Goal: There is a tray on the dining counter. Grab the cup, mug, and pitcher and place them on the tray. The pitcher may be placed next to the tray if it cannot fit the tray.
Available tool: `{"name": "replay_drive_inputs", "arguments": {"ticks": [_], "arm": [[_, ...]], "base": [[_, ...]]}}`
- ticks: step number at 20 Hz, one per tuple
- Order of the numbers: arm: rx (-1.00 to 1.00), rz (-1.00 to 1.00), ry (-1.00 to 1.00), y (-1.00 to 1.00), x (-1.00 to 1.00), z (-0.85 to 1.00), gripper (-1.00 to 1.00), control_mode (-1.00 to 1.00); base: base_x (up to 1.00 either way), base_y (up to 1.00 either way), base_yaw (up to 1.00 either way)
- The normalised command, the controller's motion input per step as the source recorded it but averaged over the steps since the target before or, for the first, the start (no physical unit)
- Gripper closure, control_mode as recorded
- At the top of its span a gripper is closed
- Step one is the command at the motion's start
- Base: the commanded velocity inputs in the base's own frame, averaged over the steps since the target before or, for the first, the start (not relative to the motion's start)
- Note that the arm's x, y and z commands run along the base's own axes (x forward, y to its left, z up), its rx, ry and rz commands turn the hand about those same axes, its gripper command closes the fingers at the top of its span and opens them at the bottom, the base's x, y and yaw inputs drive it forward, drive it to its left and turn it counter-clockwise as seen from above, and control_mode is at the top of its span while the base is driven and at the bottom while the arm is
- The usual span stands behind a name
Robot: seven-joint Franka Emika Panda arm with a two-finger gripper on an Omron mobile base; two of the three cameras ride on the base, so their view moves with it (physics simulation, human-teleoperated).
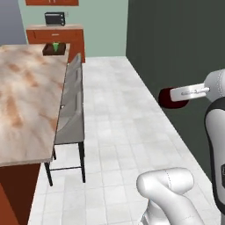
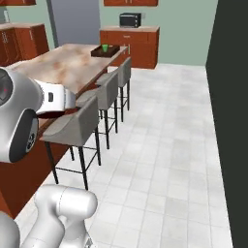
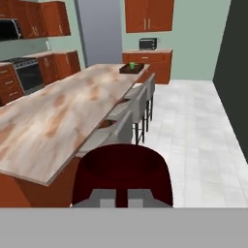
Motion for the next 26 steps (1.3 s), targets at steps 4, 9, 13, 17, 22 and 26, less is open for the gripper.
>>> {"name": "replay_drive_inputs", "arguments": {"ticks": [4,9,13,17,22,26], "arm": [[0.0,0.0,0.0,0.0,0.0,0.0,1.0,1.0],[0.0,0.0,0.0,0.0,0.0,0.0,1.0,1.0],[0.0,0.0,0.0,0.0,0.0,0.0,1.0,1.0],[0.0,0.0,0.0,0.0,0.0,0.0,1.0,1.0],[0.0,0.0,0.0,0.0,0.0,0.0,1.0,1.0],[0.0,0.0,0.0,0.0,0.0,0.0,1.0,1.0]], "base": [[0.74,-0.78,0.33],[0.71,-0.75,0.32],[0.71,-0.77,0.34],[0.74,-0.79,0.35],[0.75,-0.81,0.35],[0.69,-0.87,0.37]]}}
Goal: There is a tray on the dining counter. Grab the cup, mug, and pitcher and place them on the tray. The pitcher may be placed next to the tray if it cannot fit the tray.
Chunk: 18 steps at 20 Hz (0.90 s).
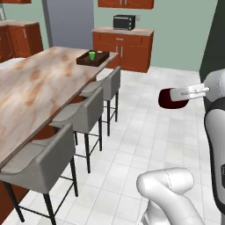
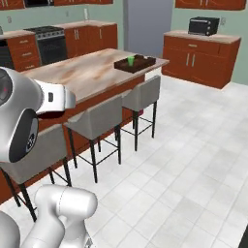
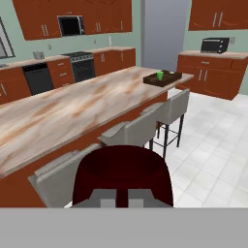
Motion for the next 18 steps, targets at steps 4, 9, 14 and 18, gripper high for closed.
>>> {"name": "replay_drive_inputs", "arguments": {"ticks": [4,9,14,18], "arm": [[0.0,0.0,0.0,0.0,0.0,0.0,1.0,1.0],[0.0,0.0,0.0,0.0,0.0,0.0,1.0,1.0],[0.0,0.0,0.0,0.0,0.0,0.0,1.0,1.0],[0.0,0.0,0.0,0.0,0.0,0.0,1.0,1.0]], "base": [[0.69,-0.86,0.37],[0.66,-0.83,0.37],[0.58,-0.81,0.36],[0.56,-0.84,0.38]]}}
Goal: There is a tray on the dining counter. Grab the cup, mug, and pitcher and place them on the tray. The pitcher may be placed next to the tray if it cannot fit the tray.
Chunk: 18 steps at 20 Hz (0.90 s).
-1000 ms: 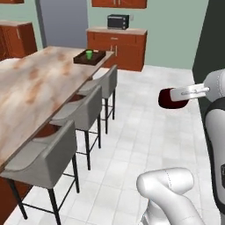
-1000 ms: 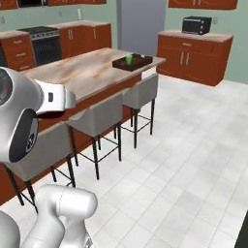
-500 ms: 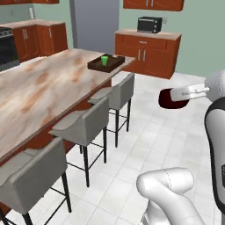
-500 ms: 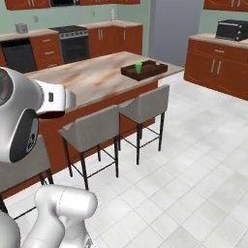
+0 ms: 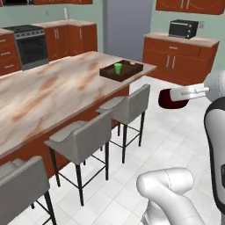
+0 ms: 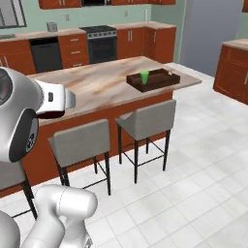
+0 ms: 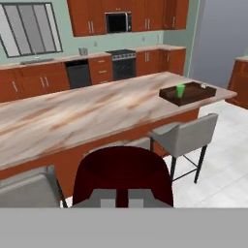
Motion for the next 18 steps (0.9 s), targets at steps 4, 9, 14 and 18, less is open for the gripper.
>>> {"name": "replay_drive_inputs", "arguments": {"ticks": [4,9,14,18], "arm": [[0.0,0.0,0.0,0.0,0.0,0.0,1.0,1.0],[0.0,0.0,0.0,0.0,0.0,0.0,1.0,1.0],[0.0,0.0,0.0,0.0,0.0,0.0,1.0,1.0],[0.0,0.0,0.0,0.0,0.0,0.0,1.0,1.0]], "base": [[0.49,-0.8,0.39],[0.43,-0.75,0.39],[0.45,-0.63,0.38],[0.43,-0.63,0.38]]}}
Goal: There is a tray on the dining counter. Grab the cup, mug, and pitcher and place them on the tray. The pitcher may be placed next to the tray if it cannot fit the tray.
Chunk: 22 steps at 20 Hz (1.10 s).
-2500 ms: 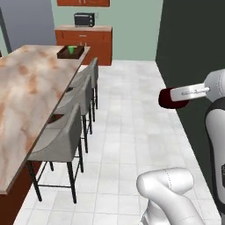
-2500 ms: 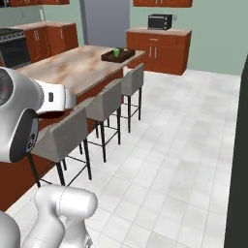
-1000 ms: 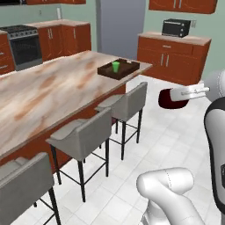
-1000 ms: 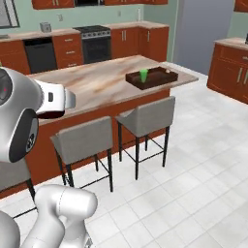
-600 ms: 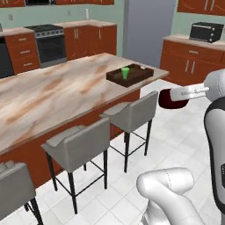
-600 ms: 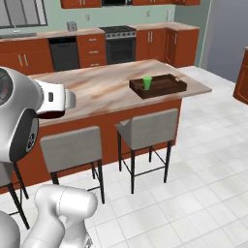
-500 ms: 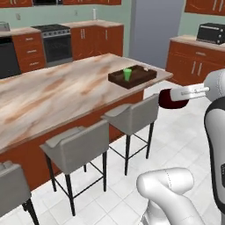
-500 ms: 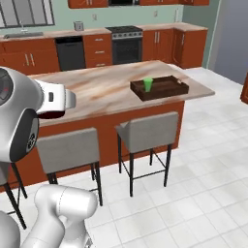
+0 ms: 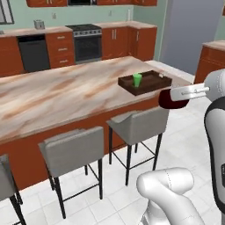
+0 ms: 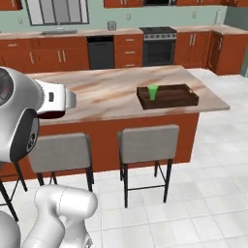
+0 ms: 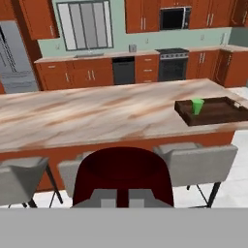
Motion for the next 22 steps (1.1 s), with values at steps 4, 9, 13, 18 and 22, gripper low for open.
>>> {"name": "replay_drive_inputs", "arguments": {"ticks": [4,9,13,18,22], "arm": [[0.0,0.0,0.0,0.0,0.0,0.0,1.0,1.0],[0.0,0.0,0.0,0.0,0.0,0.0,1.0,1.0],[0.0,0.0,0.0,0.0,0.0,0.0,1.0,1.0],[0.0,0.0,0.0,0.0,0.0,0.0,1.0,1.0],[0.0,0.0,0.0,0.0,0.0,0.0,1.0,1.0]], "base": [[0.38,-0.59,0.37],[0.31,-0.45,0.32],[0.33,-0.44,0.29],[0.27,-0.68,0.21],[0.19,-0.7,0.09]]}}
